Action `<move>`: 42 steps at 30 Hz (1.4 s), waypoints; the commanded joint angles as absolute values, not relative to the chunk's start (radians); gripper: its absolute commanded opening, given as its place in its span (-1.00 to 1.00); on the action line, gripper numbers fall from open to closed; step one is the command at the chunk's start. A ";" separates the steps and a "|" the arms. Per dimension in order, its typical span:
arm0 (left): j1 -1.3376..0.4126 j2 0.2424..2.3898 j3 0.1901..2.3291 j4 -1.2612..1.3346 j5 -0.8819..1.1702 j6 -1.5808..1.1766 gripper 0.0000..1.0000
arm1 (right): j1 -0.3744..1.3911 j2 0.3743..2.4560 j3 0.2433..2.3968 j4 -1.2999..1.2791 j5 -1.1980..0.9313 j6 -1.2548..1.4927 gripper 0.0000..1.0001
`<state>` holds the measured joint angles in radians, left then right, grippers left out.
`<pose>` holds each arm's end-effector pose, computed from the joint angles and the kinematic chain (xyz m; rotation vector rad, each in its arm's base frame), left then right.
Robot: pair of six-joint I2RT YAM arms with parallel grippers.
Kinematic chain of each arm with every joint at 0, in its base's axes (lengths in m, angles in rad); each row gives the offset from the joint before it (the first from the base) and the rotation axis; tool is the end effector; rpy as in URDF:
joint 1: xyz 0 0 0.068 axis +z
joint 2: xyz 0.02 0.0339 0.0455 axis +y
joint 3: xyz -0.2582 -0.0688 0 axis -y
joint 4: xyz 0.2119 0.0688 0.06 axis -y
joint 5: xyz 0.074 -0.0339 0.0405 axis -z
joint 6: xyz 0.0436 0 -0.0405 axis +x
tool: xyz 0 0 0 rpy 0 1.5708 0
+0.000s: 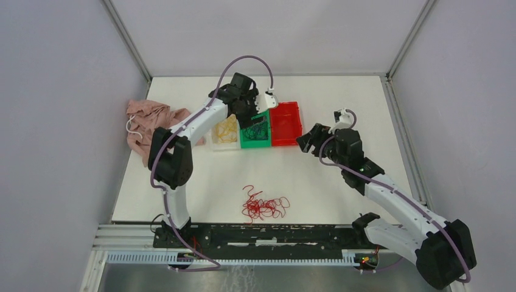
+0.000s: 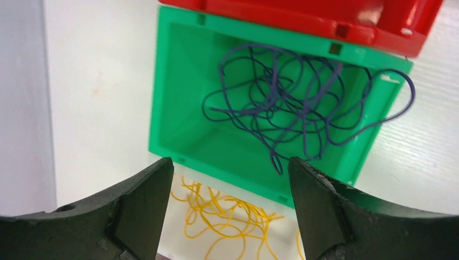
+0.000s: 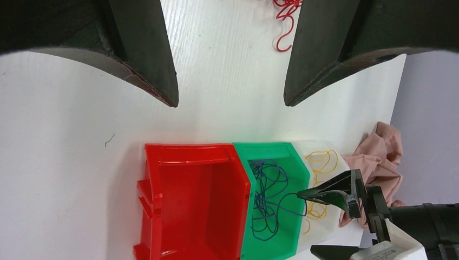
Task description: Untangle the cables
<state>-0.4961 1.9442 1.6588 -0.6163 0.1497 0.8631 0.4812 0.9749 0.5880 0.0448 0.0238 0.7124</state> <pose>0.3549 -0.1995 0.2600 1.5945 1.8715 -0.0253 0.1820 0.0938 0.2634 0.2463 1.9763 0.7699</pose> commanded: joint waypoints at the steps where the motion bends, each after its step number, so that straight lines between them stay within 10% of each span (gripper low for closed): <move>1: -0.497 1.919 1.691 -0.714 0.204 0.900 0.67 | 0.476 1.010 0.658 0.004 -0.056 0.699 0.56; 22: -0.493 2.005 1.535 -0.254 0.001 0.816 0.47 | 0.492 1.143 0.596 0.087 -0.401 0.745 0.45; 28: -0.446 1.873 1.601 -0.476 0.121 0.810 1.00 | 0.630 1.210 0.699 -0.066 -0.428 0.619 0.46; 42: -0.425 1.389 1.508 -0.794 0.347 0.726 0.99 | 0.996 1.363 0.860 -0.223 -0.197 0.165 0.41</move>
